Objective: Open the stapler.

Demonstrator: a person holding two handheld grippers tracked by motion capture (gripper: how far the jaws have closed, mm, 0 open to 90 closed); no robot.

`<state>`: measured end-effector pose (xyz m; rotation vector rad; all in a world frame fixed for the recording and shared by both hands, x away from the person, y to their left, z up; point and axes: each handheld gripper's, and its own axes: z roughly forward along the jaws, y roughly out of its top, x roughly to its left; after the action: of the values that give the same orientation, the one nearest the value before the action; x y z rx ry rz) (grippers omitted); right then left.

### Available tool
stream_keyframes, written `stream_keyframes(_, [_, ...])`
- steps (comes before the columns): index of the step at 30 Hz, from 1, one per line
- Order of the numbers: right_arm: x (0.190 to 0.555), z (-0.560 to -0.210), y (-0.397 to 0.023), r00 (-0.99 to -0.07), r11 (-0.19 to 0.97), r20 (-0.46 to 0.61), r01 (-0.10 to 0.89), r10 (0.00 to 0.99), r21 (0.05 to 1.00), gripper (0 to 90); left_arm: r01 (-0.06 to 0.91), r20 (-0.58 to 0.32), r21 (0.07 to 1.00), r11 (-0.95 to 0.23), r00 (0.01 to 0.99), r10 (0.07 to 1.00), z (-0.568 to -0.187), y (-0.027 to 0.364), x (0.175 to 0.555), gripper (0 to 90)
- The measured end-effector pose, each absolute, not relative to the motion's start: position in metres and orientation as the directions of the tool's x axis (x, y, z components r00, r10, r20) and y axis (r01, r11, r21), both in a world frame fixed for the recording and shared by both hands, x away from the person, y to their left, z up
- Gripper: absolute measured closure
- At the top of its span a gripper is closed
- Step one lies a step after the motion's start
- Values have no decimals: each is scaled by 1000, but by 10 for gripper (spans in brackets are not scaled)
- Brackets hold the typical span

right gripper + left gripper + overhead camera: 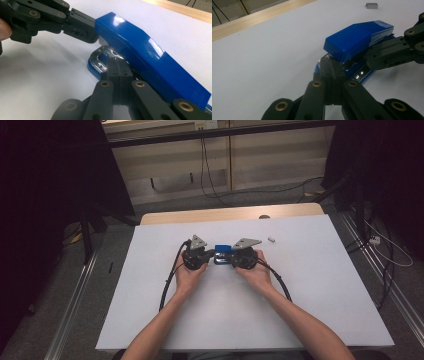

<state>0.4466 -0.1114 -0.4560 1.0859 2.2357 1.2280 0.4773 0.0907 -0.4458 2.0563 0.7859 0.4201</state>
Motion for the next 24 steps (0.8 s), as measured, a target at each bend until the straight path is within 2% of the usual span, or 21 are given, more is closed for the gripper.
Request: stream_keyframes(24, [447, -456, -111, -634, 325, 42, 450, 772, 832, 900, 373, -24, 846, -381, 740, 672, -442, 91, 479, 900])
